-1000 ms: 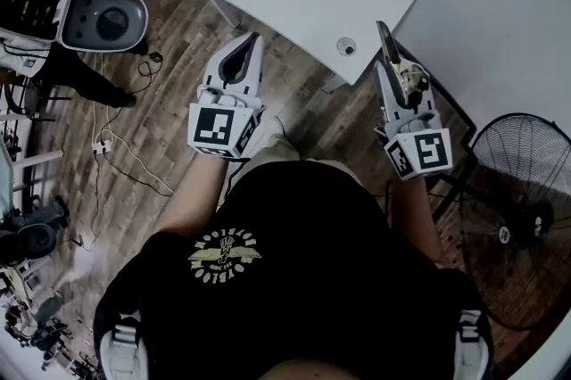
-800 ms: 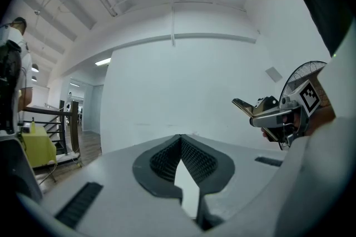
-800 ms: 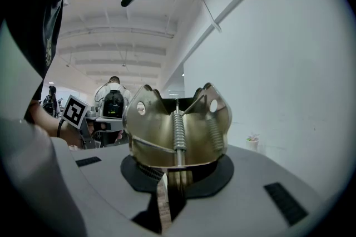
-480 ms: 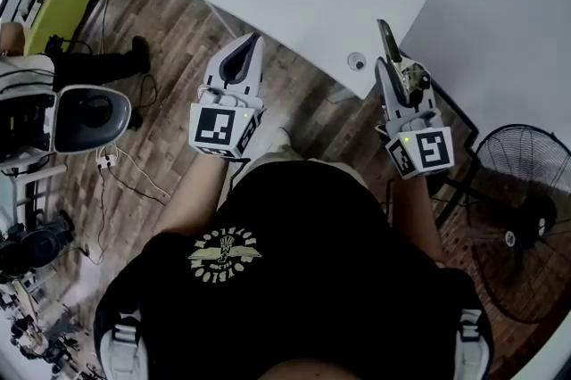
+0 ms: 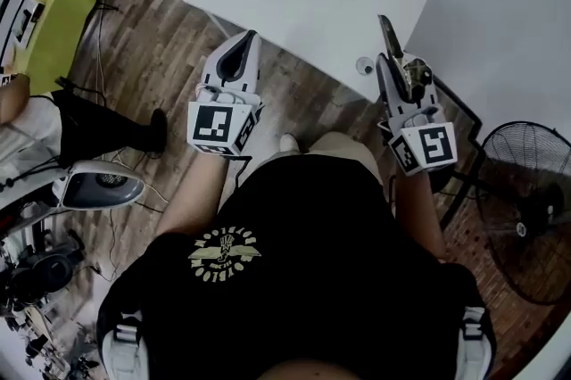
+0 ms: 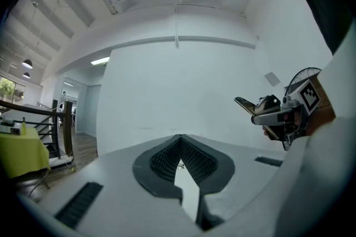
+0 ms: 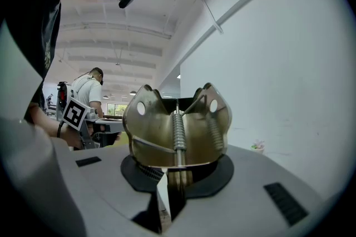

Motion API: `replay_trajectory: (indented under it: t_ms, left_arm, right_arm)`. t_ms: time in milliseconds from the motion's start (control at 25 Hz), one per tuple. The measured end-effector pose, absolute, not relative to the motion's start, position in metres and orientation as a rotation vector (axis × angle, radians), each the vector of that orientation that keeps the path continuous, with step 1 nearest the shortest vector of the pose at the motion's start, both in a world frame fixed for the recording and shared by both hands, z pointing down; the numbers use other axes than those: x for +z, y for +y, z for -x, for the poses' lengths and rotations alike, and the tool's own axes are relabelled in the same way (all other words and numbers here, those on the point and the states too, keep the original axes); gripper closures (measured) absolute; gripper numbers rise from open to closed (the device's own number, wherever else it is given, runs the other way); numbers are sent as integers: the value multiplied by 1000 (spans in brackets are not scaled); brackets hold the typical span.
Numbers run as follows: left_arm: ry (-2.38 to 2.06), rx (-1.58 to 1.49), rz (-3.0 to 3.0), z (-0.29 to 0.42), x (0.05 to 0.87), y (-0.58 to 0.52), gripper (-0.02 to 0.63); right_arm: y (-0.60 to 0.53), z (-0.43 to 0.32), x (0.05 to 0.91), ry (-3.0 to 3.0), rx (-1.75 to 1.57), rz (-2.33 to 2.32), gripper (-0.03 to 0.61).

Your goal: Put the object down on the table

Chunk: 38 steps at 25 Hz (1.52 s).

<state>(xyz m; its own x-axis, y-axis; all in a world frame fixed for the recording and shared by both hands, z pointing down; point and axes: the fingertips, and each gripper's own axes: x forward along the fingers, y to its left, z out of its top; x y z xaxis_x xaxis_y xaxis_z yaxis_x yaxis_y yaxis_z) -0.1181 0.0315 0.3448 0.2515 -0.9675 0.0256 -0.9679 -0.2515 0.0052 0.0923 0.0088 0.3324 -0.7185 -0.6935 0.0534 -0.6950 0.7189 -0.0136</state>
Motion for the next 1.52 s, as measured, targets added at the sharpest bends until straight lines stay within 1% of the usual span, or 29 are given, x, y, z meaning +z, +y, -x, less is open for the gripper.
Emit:
replay_trajectory:
  t_ms: [320, 640, 1040, 1520]
  left_arm:
    - [-1867, 60, -2478, 118, 360, 4, 607]
    - [-1879, 135, -2462, 140, 365, -36, 607]
    - [-1892, 118, -2421, 158, 376, -88, 607]
    - [-1875, 133, -2441, 160, 372, -136, 607]
  right_arm:
    - [-23, -90, 342, -2857, 82, -1186, 514]
    - [-72, -72, 352, -2872, 129, -1176, 514]
    - [-125, -49, 362, -2869, 156, -1124, 514]
    - [-167, -39, 363, -2861, 173, -1104, 514]
